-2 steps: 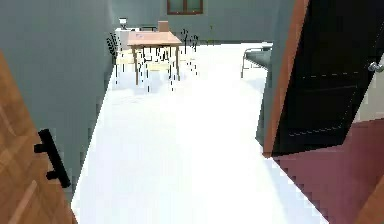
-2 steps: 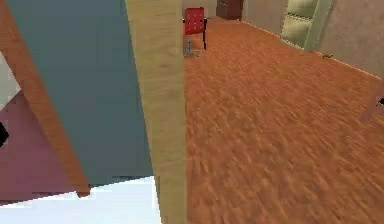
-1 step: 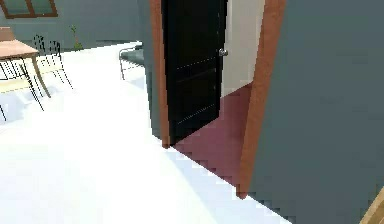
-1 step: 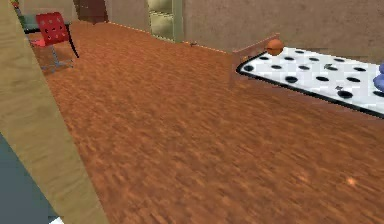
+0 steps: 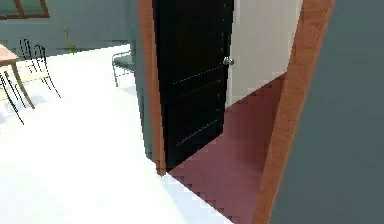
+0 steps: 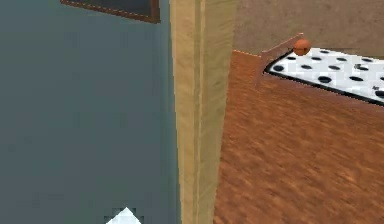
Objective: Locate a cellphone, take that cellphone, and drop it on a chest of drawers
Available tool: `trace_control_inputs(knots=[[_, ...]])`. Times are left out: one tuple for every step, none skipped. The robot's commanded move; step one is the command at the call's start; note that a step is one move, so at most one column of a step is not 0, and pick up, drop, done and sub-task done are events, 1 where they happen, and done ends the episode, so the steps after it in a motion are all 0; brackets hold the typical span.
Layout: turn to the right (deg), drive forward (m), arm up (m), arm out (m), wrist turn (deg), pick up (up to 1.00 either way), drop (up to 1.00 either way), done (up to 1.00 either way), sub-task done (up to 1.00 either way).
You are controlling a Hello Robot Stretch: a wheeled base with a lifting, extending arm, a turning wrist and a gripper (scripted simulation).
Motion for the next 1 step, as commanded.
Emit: trace_control_inputs(knots=[[-3.0,0.0,0.0,0.0,0.0,0.0,0.0,0.0,0.0]])
